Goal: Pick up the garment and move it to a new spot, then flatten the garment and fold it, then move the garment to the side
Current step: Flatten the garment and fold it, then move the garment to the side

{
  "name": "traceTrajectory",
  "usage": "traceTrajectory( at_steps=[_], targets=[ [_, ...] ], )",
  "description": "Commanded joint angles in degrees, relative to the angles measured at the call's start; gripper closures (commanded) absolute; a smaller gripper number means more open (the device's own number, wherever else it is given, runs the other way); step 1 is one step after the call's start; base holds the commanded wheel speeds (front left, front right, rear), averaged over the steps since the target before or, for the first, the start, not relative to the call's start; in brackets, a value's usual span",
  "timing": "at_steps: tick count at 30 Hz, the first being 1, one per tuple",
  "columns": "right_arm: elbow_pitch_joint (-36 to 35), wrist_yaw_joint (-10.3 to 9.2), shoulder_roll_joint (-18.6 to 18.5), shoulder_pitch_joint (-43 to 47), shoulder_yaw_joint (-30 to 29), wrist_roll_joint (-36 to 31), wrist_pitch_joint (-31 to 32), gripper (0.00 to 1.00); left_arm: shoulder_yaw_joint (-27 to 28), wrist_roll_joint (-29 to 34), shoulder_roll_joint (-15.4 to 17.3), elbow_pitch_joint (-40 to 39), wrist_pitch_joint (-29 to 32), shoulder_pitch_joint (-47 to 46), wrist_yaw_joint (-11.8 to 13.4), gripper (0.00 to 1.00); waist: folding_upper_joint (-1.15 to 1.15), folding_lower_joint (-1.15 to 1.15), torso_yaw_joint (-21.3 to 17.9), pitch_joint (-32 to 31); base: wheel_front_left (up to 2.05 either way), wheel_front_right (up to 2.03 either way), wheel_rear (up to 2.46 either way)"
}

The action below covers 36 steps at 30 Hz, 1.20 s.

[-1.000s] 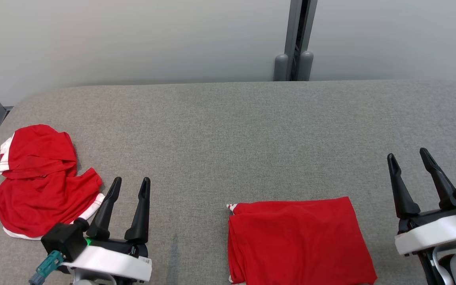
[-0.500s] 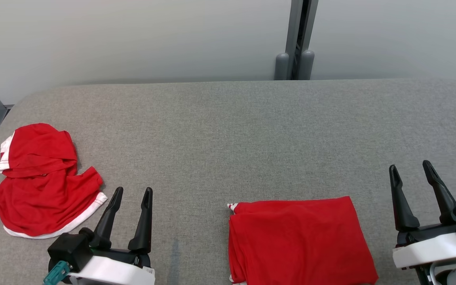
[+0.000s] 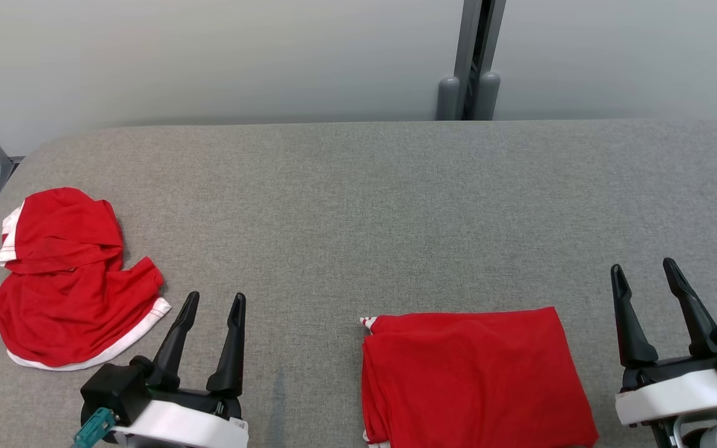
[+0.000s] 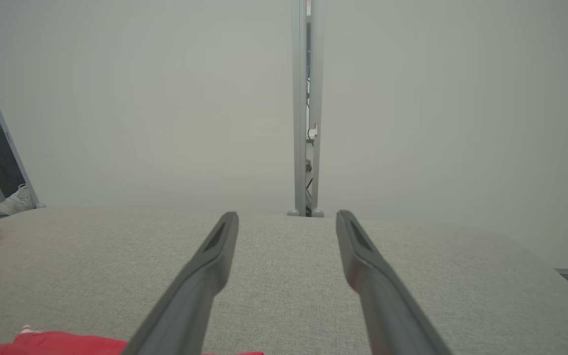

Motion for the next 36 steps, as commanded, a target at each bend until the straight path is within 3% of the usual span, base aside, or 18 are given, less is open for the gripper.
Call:
traceTrajectory(
  at_steps=[1, 30, 36],
  targets=[
    [0.0, -0.02, -0.1, -0.5, -0.3, -0.1, -0.4, 0.00, 0.2, -0.2, 0.2, 0.0, -0.2, -0.9, -0.1, 0.00, 0.00, 0.00, 0.0, 0.1, 0.00, 0.00, 0.00],
    [1.3, -0.02, 0.3, -1.2, -0.4, 0.1, -0.4, 0.00, 0.1, -1.5, 0.1, 0.4, -0.2, -1.6, -0.1, 0.00, 0.00, 0.00, -0.1, 1.0, 0.00, 0.00, 0.00],
    [5.2, -0.02, 0.6, 0.3, -0.2, 2.0, -0.2, 0.00, -0.1, -1.5, 0.1, 0.6, -0.2, -1.9, -0.1, 0.00, 0.00, 0.00, 0.0, 1.2, 0.00, 0.00, 0.00]
  ],
)
